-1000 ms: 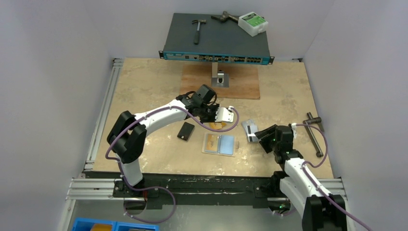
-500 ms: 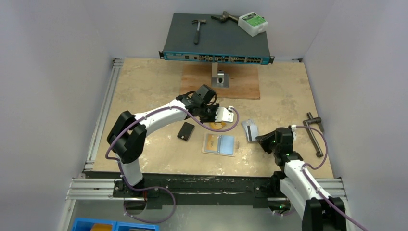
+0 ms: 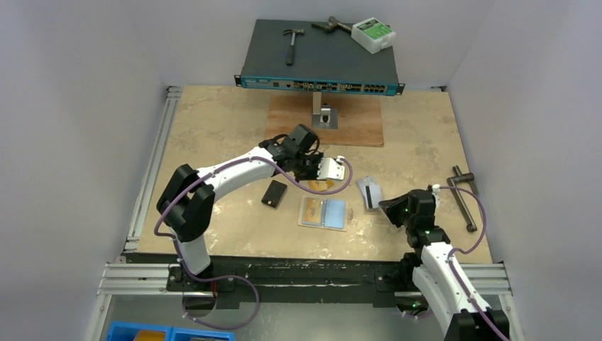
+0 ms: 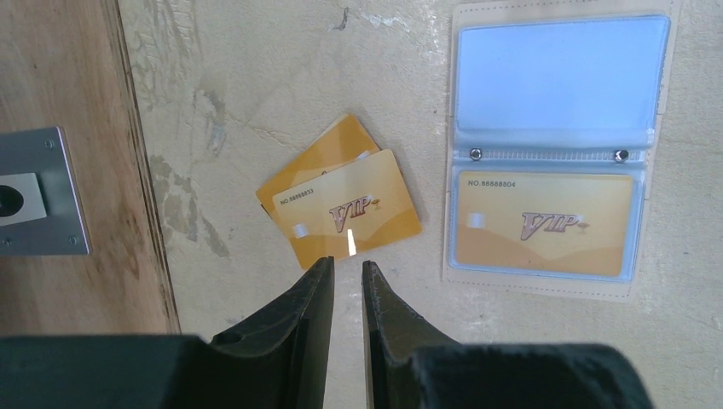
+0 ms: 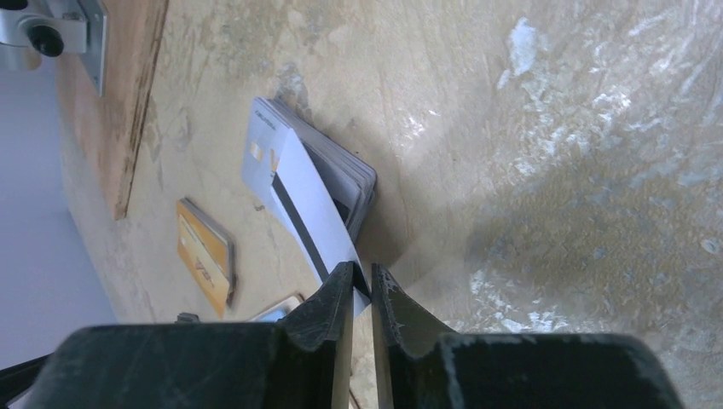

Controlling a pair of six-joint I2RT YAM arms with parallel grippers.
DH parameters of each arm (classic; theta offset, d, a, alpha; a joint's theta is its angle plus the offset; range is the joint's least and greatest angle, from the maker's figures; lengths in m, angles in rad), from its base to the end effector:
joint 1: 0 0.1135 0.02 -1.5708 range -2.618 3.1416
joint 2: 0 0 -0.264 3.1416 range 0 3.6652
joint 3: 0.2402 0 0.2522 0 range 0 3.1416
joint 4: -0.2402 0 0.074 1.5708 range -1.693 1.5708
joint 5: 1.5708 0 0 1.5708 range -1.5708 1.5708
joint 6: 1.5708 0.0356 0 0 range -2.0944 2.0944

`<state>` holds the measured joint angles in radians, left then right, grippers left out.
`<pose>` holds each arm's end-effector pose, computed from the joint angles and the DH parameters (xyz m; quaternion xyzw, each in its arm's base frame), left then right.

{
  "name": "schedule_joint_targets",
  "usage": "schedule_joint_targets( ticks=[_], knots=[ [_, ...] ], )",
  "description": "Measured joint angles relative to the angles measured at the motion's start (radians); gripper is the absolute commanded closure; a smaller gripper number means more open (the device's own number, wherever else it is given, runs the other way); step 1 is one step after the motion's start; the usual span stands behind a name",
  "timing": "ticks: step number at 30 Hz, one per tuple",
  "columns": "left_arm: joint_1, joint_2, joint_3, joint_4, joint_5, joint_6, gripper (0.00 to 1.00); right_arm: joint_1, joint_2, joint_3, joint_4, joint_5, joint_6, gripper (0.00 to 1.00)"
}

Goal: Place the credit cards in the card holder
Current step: Pick up the credit card from the center of the board.

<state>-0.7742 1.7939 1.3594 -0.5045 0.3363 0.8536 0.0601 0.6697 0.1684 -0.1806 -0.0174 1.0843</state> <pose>0.2702 -0.2807 0.2354 0.7170 0.6057 -0.1468 0.3124 0.1415 0.0091 0.1432 0.4391 0.7888 0.2394 0.3572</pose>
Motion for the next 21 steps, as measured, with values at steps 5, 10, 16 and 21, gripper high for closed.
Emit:
schedule_joint_targets(
  ticks=[5, 10, 16, 21],
  knots=[
    [0.0, -0.007, 0.003, -0.013, 0.0, -0.011, 0.81, 0.0, -0.016, 0.035, -0.01, -0.005, -0.016, 0.96],
    [0.0, -0.008, 0.025, -0.05, 0.006, -0.047, 0.81, 0.0, -0.006, 0.076, 0.01, -0.03, -0.061, 0.98],
    [0.005, -0.024, 0.055, -0.085, 0.034, -0.102, 0.81, 0.0, 0.046, 0.116, 0.065, -0.067, -0.118, 1.0],
    [0.009, -0.045, 0.071, -0.104, 0.055, -0.144, 0.81, 0.0, 0.087, 0.146, 0.108, -0.105, -0.16, 1.0]
  ],
)
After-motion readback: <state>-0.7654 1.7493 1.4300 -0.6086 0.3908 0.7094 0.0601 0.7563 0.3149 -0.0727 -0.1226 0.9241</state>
